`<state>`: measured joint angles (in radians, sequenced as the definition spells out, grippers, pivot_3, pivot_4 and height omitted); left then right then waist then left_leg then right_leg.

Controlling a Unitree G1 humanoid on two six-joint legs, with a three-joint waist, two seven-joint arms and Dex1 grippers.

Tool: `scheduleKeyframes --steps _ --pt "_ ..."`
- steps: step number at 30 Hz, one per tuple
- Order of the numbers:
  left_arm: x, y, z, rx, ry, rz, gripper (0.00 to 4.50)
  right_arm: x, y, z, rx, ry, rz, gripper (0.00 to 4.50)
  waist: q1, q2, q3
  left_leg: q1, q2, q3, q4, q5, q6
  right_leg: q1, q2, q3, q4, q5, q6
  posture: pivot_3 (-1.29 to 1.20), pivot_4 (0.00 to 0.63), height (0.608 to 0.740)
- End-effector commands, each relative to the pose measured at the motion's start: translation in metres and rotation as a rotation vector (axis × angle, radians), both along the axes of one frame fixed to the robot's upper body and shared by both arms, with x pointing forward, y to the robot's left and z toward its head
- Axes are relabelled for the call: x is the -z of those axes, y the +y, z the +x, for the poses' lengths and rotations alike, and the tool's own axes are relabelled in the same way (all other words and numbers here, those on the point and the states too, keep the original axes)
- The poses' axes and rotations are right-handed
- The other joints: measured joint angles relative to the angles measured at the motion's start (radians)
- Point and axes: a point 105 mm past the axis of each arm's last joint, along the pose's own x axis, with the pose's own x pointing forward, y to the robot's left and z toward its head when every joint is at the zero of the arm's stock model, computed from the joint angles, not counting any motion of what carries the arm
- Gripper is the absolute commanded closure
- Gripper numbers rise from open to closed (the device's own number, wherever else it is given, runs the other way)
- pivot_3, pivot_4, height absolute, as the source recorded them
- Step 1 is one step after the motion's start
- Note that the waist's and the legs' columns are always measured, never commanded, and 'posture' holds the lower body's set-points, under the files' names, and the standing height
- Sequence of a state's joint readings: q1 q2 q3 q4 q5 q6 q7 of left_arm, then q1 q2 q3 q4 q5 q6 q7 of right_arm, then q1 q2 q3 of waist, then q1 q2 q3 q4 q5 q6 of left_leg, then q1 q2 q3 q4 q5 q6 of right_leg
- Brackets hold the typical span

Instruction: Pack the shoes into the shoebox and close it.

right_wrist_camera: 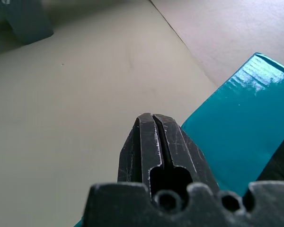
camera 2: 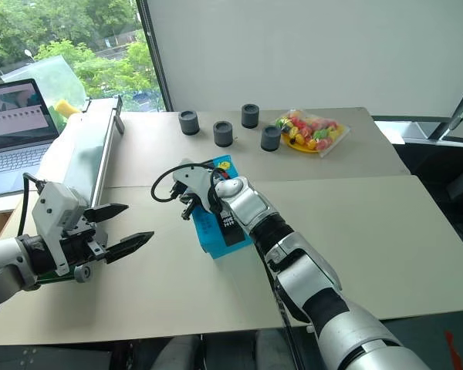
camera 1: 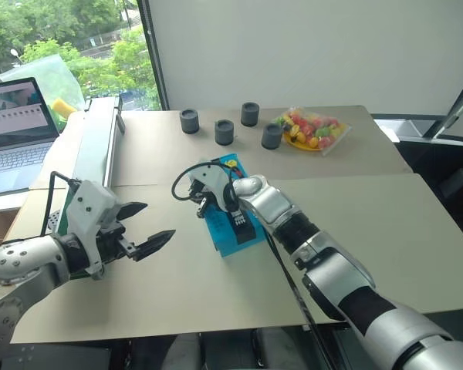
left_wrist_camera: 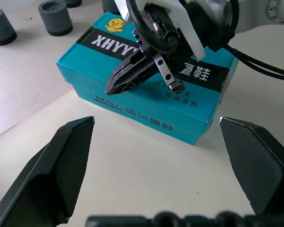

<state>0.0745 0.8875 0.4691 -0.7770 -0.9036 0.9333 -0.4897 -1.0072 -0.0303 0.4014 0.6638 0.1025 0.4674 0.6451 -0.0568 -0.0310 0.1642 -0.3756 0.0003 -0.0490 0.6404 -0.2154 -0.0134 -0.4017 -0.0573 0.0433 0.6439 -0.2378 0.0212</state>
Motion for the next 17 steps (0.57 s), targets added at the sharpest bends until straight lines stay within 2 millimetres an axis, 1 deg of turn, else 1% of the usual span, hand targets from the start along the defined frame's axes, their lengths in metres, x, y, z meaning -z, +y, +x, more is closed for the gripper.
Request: scheduleKeyframes --steps 1,3,5,6,7,8,9,10,11,13,14,15,17 --pt "-0.012 0.004 0.002 -0.062 -0.093 -0.013 0.0 -0.027 -0.018 0.006 0.07 0.087 0.203 4.42 0.003 0.0 0.0 -0.001 0.0 0.0 0.0 0.0 0.0 -0.001 0.0 0.0 0.0 0.0 0.0 0.0 0.15 0.74" --pt "-0.013 0.007 0.004 -0.121 -0.13 -0.05 0.0 -0.083 -0.044 0.008 0.104 0.102 0.458 4.42 0.008 0.002 0.002 -0.005 0.0 -0.001 0.0 0.0 0.0 -0.004 0.001 0.0 0.001 0.0 0.0 0.0 0.15 0.74" --pt "-0.012 0.009 0.004 -0.169 -0.147 -0.079 0.0 -0.118 -0.069 0.001 0.096 0.099 0.612 4.42 0.017 0.002 0.003 -0.013 0.0 -0.003 0.001 0.0 0.0 -0.012 -0.001 0.0 0.002 0.001 0.0 0.0 0.15 0.74" --pt "-0.011 0.01 0.004 -0.189 -0.151 -0.088 0.0 -0.129 -0.079 -0.004 0.088 0.093 0.659 4.42 0.018 0.002 0.003 -0.017 0.0 -0.003 0.002 0.0 0.0 -0.017 -0.002 0.0 0.003 0.001 0.0 0.0 0.15 0.74" --pt "-0.01 0.016 0.007 -0.25 -0.167 -0.117 0.0 -0.144 -0.1 -0.012 0.078 0.085 0.724 4.42 0.019 0.002 0.003 -0.022 -0.001 -0.003 0.003 0.0 0.0 -0.021 -0.001 0.0 0.004 0.001 0.0 0.0 0.15 0.74" --pt "-0.009 0.02 0.009 -0.299 -0.176 -0.145 0.0 -0.152 -0.117 -0.02 0.072 0.073 0.753 4.42 0.019 0.002 0.003 -0.024 -0.001 -0.003 0.003 0.0 0.0 -0.023 -0.001 -0.001 0.003 0.001 0.0 0.0 0.15 0.74" --pt "-0.008 0.022 0.01 -0.335 -0.182 -0.171 0.0 -0.155 -0.13 -0.026 0.074 0.061 0.759 4.42 0.022 0.003 0.003 -0.025 -0.001 -0.003 0.002 0.0 0.0 -0.024 -0.002 -0.001 0.003 0.001 0.0 0.0 0.15 0.74" --pt "-0.007 0.025 0.012 -0.373 -0.189 -0.208 0.0 -0.149 -0.147 -0.027 0.136 0.019 0.706 4.42 0.027 0.002 0.003 -0.026 0.0 -0.003 0.002 0.0 0.0 -0.023 -0.003 -0.001 0.002 0.001 0.0 0.0 0.15 0.74" --pt "-0.006 0.026 0.013 -0.403 -0.198 -0.231 0.0 -0.137 -0.158 -0.023 0.216 -0.01 0.633 4.42 0.029 0.002 0.003 -0.026 0.0 -0.003 0.002 -0.001 0.001 -0.023 -0.003 -0.001 0.001 0.001 0.001 0.0 0.15 0.74" --pt "-0.003 0.03 0.015 -0.457 -0.201 -0.276 0.0 -0.108 -0.179 -0.01 0.392 -0.056 0.456 4.42 0.031 0.001 0.002 -0.025 -0.001 -0.002 0.002 -0.001 0.001 -0.02 -0.003 -0.001 0.0 0.001 0.001 0.0 0.15 0.74" --pt "0.001 0.032 0.016 -0.482 -0.198 -0.268 0.0 -0.096 -0.186 -0.006 0.453 -0.089 0.365 4.42 0.027 0.001 0.002 -0.023 -0.002 0.0 0.003 -0.001 0.001 -0.02 -0.003 0.0 0.0 0.001 0.001 0.0 0.15 0.74" --pt "0.003 0.033 0.017 -0.498 -0.197 -0.253 0.0 -0.088 -0.191 -0.004 0.487 -0.117 0.307 4.42 0.021 0.001 0.002 -0.022 -0.002 0.002 0.003 -0.001 0.001 -0.019 -0.002 0.002 0.001 0.001 0.001 0.0 0.15 0.74" --pt "0.005 0.034 0.018 -0.509 -0.205 -0.235 0.0 -0.082 -0.192 -0.002 0.51 -0.121 0.298 4.42 0.016 0.001 0.002 -0.02 -0.001 0.004 0.003 0.0 0.001 -0.019 -0.001 0.003 0.002 0.001 0.0 0.0 0.15 0.74"
